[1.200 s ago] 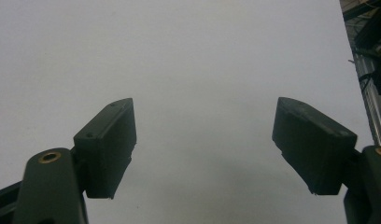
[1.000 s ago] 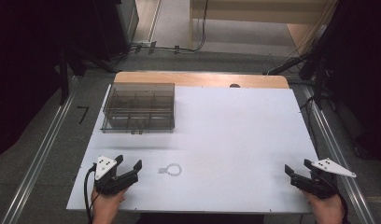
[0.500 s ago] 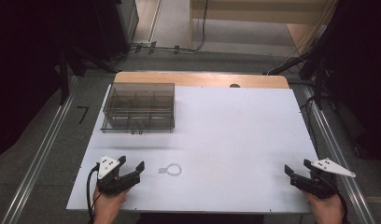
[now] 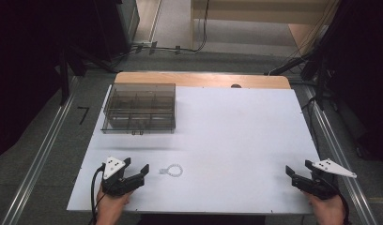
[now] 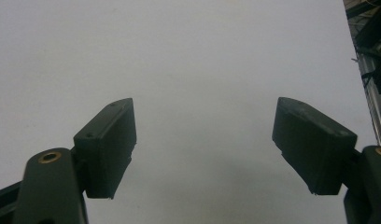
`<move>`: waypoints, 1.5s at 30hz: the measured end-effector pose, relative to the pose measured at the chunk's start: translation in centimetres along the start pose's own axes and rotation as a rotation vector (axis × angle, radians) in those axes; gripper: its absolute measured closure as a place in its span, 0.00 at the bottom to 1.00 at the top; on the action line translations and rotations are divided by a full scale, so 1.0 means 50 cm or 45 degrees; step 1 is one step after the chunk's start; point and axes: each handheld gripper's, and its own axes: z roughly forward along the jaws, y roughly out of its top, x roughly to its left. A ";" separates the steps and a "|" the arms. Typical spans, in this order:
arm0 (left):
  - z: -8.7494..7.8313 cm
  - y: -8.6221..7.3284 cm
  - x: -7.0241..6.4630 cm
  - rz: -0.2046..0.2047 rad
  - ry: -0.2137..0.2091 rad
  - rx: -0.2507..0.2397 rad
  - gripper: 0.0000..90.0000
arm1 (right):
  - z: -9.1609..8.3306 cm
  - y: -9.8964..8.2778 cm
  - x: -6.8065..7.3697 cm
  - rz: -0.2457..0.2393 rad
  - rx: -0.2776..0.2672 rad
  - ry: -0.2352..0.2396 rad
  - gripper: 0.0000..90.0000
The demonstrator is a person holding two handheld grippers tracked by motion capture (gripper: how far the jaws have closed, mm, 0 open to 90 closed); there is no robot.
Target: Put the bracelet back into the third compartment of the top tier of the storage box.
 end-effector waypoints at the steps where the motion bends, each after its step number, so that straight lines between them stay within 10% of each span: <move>1: 0.000 0.000 0.000 0.000 0.000 0.000 0.27 | 0.000 0.000 0.000 0.000 0.000 0.000 0.22; 45: 0.033 -0.007 -0.029 0.079 -0.092 0.119 0.28 | 0.003 0.000 0.002 -0.008 0.012 0.002 0.22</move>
